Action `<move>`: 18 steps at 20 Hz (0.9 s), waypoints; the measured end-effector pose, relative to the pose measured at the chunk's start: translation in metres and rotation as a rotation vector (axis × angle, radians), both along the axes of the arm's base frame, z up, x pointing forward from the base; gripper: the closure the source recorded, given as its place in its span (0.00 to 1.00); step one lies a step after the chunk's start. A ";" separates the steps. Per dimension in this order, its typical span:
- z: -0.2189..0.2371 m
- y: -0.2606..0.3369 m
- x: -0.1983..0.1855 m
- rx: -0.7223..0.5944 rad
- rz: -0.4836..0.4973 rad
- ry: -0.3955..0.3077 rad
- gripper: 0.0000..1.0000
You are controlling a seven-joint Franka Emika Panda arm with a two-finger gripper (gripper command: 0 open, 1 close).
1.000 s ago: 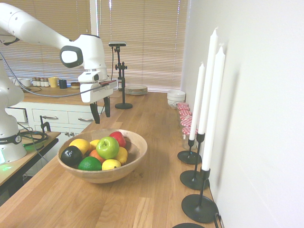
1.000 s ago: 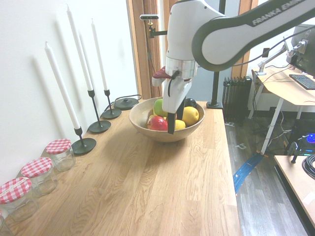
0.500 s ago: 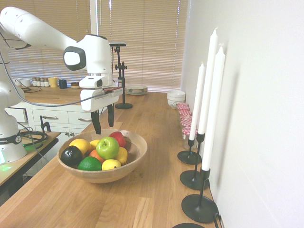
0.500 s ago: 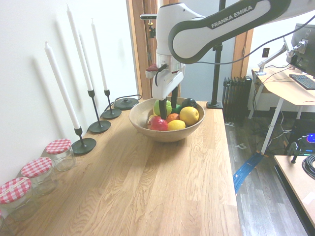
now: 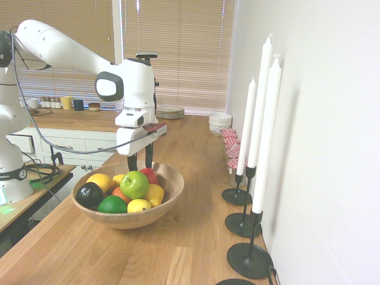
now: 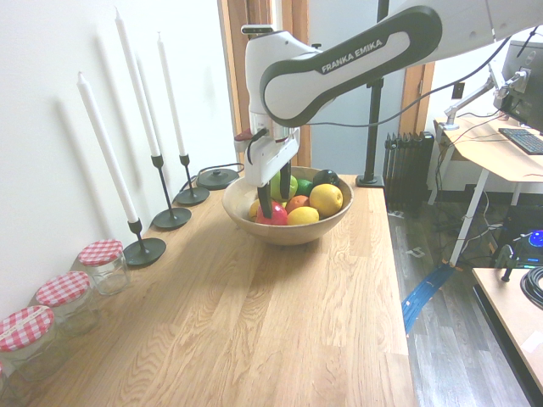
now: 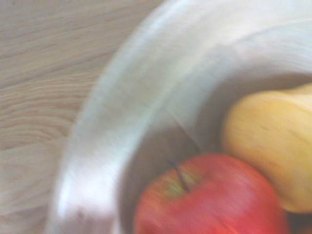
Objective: Take red apple out of the basket
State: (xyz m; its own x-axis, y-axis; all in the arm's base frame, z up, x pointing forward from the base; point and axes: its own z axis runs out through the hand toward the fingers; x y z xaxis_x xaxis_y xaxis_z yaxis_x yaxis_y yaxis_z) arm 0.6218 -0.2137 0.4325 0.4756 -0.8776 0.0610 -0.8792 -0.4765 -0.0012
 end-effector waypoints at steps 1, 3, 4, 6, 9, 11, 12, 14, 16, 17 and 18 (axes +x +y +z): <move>-0.002 0.002 0.004 0.001 0.004 0.004 0.00; -0.003 0.005 0.009 0.004 0.010 0.006 0.00; -0.004 0.005 0.012 0.006 0.012 0.004 0.00; -0.007 0.005 0.015 0.014 0.017 0.004 0.00; -0.017 0.000 0.017 0.026 0.013 0.012 0.00; -0.023 -0.003 0.017 0.031 0.015 0.020 1.00; -0.026 -0.003 0.017 0.033 0.014 0.023 1.00; -0.027 -0.004 0.017 0.035 0.013 0.024 1.00; -0.027 -0.004 0.017 0.035 0.012 0.023 1.00; -0.027 -0.005 0.017 0.035 0.011 0.022 1.00; -0.026 -0.006 0.016 0.036 0.009 0.021 1.00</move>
State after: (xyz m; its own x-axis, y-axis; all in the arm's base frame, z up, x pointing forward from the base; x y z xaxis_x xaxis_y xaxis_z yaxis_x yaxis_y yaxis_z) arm 0.6383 -0.2199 0.4063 0.4840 -0.8749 0.0194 -0.8750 -0.4840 0.0005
